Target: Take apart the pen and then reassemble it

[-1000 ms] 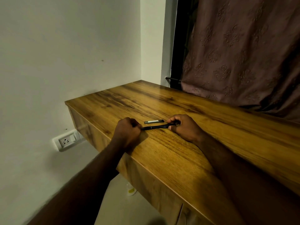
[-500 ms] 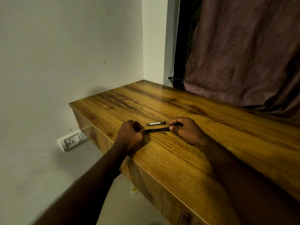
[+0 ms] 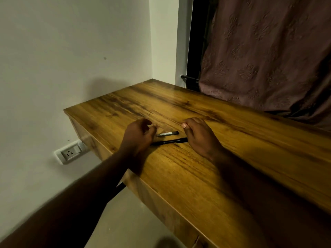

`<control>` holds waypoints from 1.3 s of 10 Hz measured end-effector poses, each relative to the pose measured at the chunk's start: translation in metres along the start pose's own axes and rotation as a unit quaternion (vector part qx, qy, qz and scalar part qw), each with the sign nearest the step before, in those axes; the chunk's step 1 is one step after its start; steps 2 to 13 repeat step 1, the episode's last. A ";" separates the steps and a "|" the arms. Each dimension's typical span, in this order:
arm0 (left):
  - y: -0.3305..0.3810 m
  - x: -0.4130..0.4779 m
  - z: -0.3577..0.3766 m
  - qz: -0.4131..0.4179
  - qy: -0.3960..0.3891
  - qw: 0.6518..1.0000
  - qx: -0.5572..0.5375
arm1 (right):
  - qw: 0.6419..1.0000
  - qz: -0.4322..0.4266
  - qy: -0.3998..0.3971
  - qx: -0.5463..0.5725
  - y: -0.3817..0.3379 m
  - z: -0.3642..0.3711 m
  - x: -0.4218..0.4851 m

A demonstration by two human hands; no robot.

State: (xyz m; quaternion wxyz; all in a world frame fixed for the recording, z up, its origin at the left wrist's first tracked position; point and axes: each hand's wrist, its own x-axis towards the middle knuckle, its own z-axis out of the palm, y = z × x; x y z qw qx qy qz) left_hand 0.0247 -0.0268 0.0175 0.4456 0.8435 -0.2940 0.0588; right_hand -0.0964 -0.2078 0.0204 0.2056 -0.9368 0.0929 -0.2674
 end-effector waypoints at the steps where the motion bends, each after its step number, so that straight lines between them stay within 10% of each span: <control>1: 0.010 0.029 0.002 0.101 -0.003 0.991 0.090 | 1.000 -0.003 0.006 -0.024 -0.005 -0.005 0.031; 13: 0.010 0.029 0.002 0.101 -0.003 0.991 0.090 | 1.000 -0.003 0.006 -0.024 -0.005 -0.005 0.031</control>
